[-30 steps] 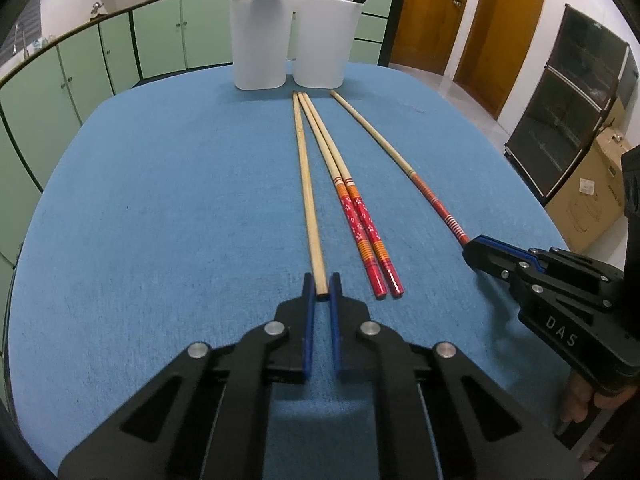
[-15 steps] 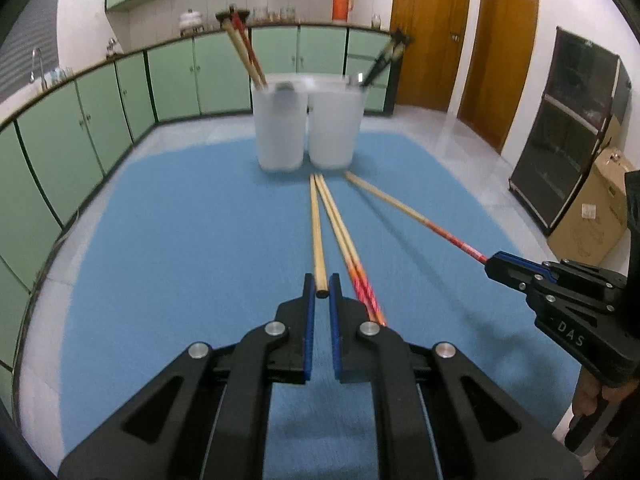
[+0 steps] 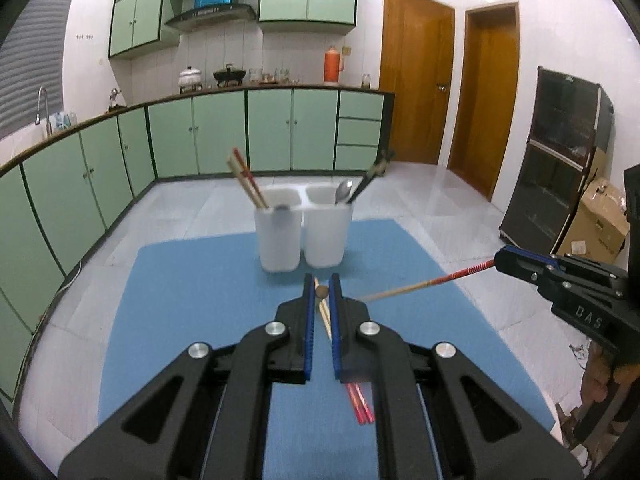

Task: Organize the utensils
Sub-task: 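Lift both chopsticks and insert them into the white holder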

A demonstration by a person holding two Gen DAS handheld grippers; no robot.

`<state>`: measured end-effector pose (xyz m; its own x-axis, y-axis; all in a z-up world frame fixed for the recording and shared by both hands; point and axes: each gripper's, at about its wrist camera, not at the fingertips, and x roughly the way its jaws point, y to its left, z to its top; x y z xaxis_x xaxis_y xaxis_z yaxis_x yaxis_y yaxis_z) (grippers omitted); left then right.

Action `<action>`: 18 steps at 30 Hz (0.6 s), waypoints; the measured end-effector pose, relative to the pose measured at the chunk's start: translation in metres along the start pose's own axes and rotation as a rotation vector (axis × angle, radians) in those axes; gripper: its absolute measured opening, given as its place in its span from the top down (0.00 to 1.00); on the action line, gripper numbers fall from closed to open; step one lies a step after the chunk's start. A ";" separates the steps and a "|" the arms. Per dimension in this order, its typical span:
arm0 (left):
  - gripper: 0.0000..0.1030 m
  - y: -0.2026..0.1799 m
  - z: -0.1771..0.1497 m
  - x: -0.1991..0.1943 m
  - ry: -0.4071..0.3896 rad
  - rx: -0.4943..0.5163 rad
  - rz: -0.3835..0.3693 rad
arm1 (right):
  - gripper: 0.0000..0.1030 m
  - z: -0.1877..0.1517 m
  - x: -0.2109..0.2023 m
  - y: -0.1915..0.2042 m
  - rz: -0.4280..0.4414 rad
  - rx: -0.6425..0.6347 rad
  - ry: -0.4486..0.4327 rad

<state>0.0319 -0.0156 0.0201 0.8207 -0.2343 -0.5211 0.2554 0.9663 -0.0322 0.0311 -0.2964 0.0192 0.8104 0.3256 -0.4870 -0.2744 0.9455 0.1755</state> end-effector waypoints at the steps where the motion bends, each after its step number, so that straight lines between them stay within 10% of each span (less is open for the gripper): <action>1: 0.94 0.000 0.003 -0.001 -0.006 -0.001 -0.002 | 0.95 0.004 -0.001 0.000 0.003 -0.002 -0.008; 18: 0.94 0.008 0.053 -0.007 -0.071 0.000 -0.061 | 0.95 0.073 0.000 0.008 0.111 -0.062 -0.059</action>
<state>0.0549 -0.0122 0.0683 0.8380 -0.2998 -0.4559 0.3060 0.9500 -0.0621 0.0662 -0.2895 0.0831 0.8020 0.4291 -0.4155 -0.3941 0.9029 0.1718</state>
